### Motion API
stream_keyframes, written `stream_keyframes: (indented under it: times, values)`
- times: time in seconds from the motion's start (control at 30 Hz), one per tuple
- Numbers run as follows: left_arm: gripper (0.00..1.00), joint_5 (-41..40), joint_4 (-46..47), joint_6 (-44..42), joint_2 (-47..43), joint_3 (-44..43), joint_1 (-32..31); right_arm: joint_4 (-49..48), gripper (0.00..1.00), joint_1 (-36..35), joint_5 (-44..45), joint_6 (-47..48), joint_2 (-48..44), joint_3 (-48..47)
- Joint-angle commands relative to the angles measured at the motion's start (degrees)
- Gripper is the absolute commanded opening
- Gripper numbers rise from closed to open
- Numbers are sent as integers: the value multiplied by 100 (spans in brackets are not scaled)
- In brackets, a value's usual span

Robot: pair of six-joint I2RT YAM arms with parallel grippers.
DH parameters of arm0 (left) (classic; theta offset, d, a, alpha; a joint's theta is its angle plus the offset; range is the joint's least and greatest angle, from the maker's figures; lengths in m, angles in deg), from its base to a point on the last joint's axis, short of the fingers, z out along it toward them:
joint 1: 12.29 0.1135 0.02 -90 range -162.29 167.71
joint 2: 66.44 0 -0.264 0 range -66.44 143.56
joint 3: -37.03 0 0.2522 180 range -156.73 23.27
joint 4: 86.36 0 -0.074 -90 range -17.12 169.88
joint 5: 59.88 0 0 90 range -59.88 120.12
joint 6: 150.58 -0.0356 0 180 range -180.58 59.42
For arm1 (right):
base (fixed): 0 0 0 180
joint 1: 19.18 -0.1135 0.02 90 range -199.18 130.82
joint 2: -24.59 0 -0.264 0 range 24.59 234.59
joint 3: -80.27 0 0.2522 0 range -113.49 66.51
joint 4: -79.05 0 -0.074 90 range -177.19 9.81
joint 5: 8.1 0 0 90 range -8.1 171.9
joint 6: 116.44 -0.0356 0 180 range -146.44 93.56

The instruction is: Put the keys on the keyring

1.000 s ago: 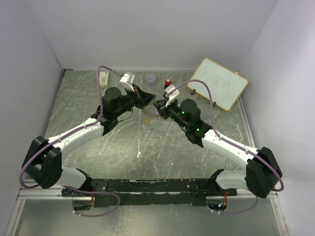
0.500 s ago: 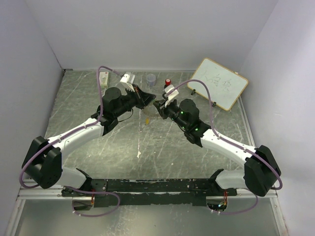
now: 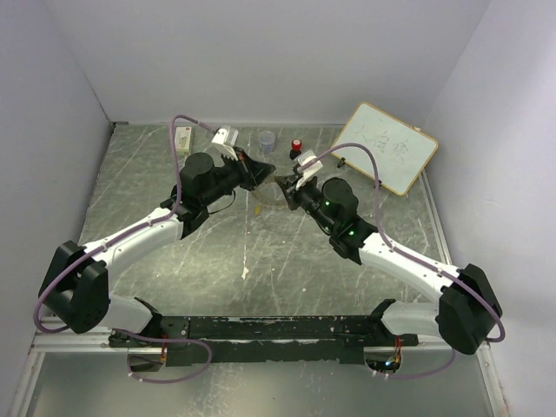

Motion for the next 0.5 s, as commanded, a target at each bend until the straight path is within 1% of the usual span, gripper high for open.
stream_keyframes:
  times: [0.0,0.33,0.4,0.47]
  values:
    - [7,-171,28,-93,-62,-285,-53,-213,0,-29,166,49,-290,128]
    - [7,-256,-23,-121,-86,-320,-53,71,0,-28,195,44,-486,149]
    - [7,-263,-41,-108,-93,-327,-53,190,12,-32,211,2,-429,63]
    - [7,-263,-55,-89,-98,-339,-53,240,19,-33,238,-19,-394,9]
